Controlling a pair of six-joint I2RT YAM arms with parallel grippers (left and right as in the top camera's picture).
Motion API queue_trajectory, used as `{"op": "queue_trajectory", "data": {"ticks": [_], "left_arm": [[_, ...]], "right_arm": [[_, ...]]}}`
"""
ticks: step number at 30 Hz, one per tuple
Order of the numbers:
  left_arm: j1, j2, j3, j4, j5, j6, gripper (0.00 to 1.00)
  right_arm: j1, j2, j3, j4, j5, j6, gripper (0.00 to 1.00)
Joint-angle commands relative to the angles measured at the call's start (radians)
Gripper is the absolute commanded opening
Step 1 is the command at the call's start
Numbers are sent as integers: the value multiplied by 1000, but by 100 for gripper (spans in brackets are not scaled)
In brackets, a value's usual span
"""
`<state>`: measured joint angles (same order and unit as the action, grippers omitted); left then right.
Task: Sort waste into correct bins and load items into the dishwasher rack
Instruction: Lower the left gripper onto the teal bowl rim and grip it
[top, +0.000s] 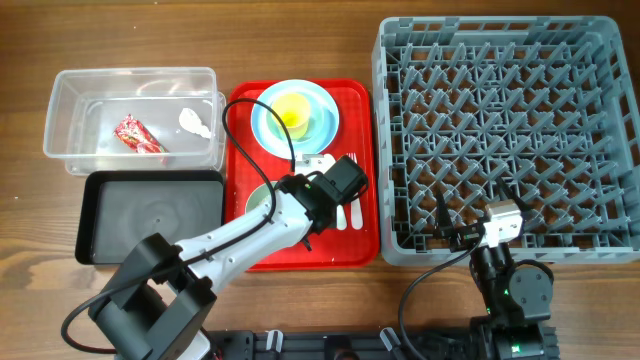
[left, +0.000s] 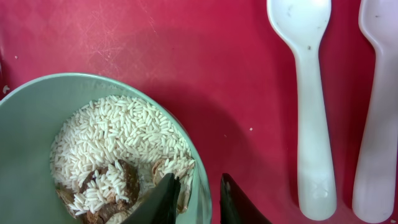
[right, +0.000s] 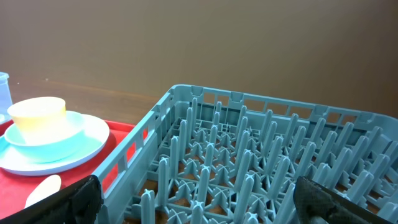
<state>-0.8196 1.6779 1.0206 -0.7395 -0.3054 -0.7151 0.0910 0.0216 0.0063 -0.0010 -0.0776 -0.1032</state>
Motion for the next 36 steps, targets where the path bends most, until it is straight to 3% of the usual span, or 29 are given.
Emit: {"op": "queue_trajectory", "data": {"ticks": [1, 24, 36], "left_arm": [[4, -10, 11, -2, 9, 4, 23], [4, 8, -35, 52, 9, -7, 20], [4, 24, -35, 52, 9, -25, 11]], "right_arm": [[4, -1, -1, 3, 10, -2, 100], [4, -1, -1, 3, 10, -2, 100], [4, -1, -1, 3, 10, -2, 100]]}}
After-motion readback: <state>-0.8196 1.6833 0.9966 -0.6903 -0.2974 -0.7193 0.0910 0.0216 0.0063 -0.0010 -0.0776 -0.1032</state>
